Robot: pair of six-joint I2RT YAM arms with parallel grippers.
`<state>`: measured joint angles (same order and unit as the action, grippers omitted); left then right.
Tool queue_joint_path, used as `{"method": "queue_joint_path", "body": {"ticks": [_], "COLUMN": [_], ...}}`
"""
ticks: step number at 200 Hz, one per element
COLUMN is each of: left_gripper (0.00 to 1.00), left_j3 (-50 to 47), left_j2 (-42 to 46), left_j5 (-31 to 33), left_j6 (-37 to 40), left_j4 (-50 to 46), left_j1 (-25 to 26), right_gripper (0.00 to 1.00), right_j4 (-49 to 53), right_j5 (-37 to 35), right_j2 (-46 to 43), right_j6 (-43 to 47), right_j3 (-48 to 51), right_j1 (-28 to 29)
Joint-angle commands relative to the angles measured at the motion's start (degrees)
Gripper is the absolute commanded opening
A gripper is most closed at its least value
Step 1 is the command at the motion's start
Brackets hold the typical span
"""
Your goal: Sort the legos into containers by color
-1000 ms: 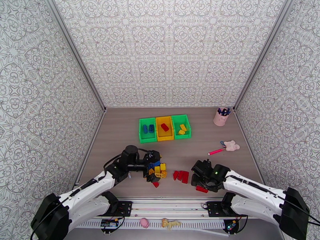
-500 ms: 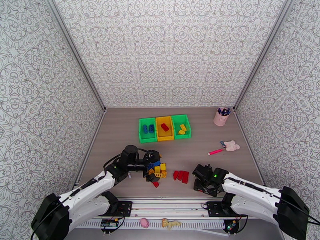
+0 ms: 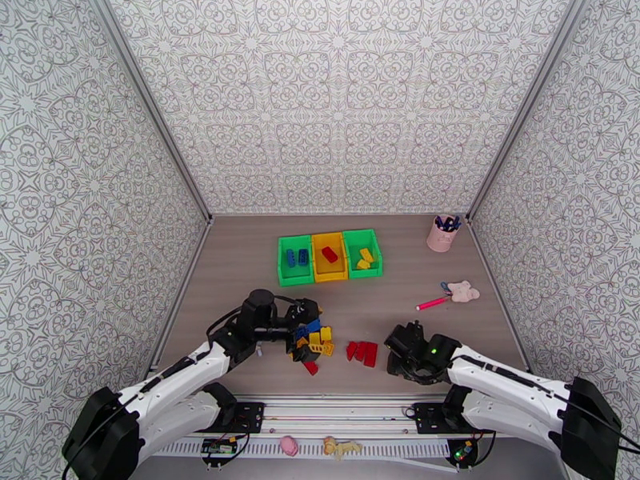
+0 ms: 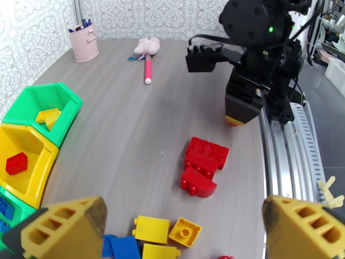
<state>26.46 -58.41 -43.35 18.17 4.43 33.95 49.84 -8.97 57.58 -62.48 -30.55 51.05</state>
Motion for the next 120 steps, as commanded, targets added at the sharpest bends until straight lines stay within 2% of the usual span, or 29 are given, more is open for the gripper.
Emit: {"method": "queue_joint_path", "body": {"ticks": [1, 37, 70, 120], "left_gripper": [1.0, 1.0, 1.0, 1.0], "left_j3": [0.7, -1.02, -0.66, -0.46], "left_j2": [0.82, 5.78, 9.26, 11.04], "left_j5": [1.55, 6.99, 13.67, 20.37], "left_j6": [-2.24, -4.27, -6.06, -11.09], "left_j4": [0.84, 0.24, -1.92, -2.37], "left_j1": [-0.47, 0.61, 2.58, 2.48], "right_gripper": [0.57, 0.57, 0.56, 0.56], "right_j4": [-6.34, -16.96, -22.43, -34.12], "right_j5": [-5.79, -6.52, -6.5, -4.95], "right_j2": [0.4, 4.74, 11.74, 22.45], "right_j6": [4.41, 12.19, 22.87, 36.56], "right_j3": [-3.87, -6.64, -13.74, -23.33], "right_j1": [-0.89, -3.76, -6.85, -10.27]}}
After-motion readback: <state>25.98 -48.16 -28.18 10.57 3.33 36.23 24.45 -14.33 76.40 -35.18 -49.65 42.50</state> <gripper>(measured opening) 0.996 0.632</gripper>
